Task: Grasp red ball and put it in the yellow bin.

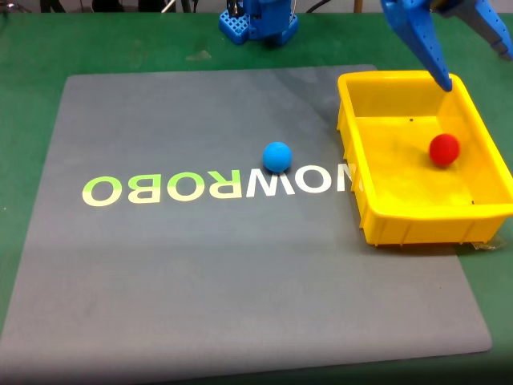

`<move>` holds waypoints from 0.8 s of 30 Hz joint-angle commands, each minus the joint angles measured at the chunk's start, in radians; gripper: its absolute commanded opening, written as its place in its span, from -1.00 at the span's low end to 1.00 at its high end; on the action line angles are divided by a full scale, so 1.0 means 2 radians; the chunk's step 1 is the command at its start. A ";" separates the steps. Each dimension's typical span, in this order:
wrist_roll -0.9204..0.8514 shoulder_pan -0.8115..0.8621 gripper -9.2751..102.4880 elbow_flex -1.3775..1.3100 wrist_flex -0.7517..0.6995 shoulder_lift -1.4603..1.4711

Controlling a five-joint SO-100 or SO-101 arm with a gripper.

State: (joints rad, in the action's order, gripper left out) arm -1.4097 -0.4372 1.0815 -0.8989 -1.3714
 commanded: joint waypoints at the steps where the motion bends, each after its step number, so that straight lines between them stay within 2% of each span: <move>1: -0.003 0.021 -0.13 0.005 0.000 -0.057; 5: -0.015 0.031 -0.19 0.091 0.004 -0.133; 9: -0.030 0.059 -0.28 0.258 0.008 -0.283; 13: -0.055 0.109 -0.49 0.469 0.012 -0.460; 16: -0.087 0.156 -0.79 0.634 0.008 -0.594; 17: -0.100 0.171 -0.83 0.687 0.008 -0.642; 20: -0.137 0.208 -0.83 0.821 -0.017 -0.775; 24: -0.143 0.245 -0.83 0.917 -0.080 -0.884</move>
State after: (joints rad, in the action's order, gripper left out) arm -1.6828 -0.0015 2.8195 -1.0094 -2.9836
